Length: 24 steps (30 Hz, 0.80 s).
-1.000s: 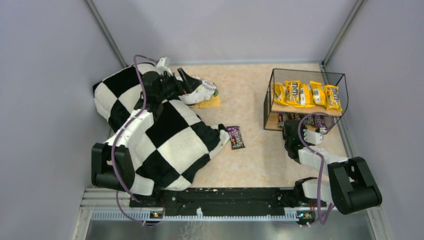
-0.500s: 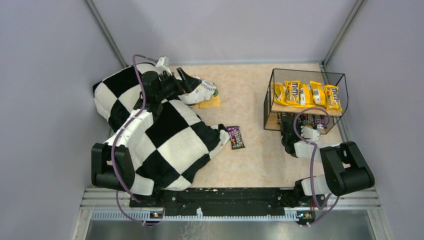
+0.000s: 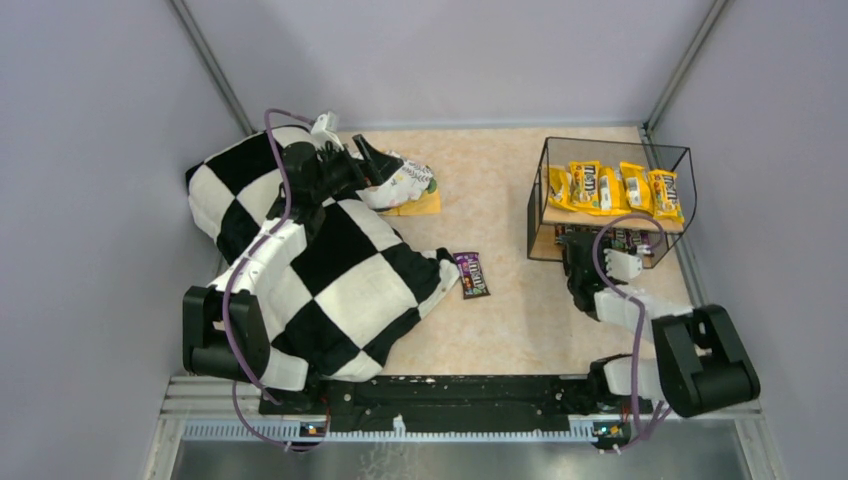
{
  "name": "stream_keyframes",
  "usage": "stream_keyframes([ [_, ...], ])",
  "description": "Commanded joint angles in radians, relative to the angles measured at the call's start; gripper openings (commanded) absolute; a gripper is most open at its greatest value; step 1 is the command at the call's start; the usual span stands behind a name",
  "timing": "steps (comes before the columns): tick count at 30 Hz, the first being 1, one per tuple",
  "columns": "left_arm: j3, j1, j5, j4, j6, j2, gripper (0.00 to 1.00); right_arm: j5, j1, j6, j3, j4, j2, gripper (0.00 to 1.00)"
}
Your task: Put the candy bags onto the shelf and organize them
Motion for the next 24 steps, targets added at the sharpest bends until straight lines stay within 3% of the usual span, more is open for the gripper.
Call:
stream_keyframes([
  [1,0.030,0.005,0.013,0.051,-0.004,-0.005,0.98,-0.054,0.002,-0.121,-0.039,-0.092,-0.169,0.51],
  [7,0.028,0.005,0.012,0.051,-0.005,-0.005,0.98,-0.199,0.002,-0.285,-0.116,-0.375,-0.472,0.56],
  [13,0.027,0.005,0.010,0.052,-0.003,-0.011,0.98,-0.478,0.009,-0.658,-0.235,-0.323,-0.646,0.64],
  [16,0.026,0.002,0.006,0.051,0.000,-0.003,0.98,-0.625,0.058,-0.751,-0.244,-0.256,-0.653,0.65],
  [18,0.026,-0.001,0.004,0.050,0.002,0.004,0.98,-0.639,0.141,-0.773,-0.230,-0.226,-0.628,0.66],
  [24,0.030,-0.019,-0.026,0.028,0.038,0.001,0.98,-0.627,0.322,-0.618,-0.223,0.018,-0.410,0.68],
])
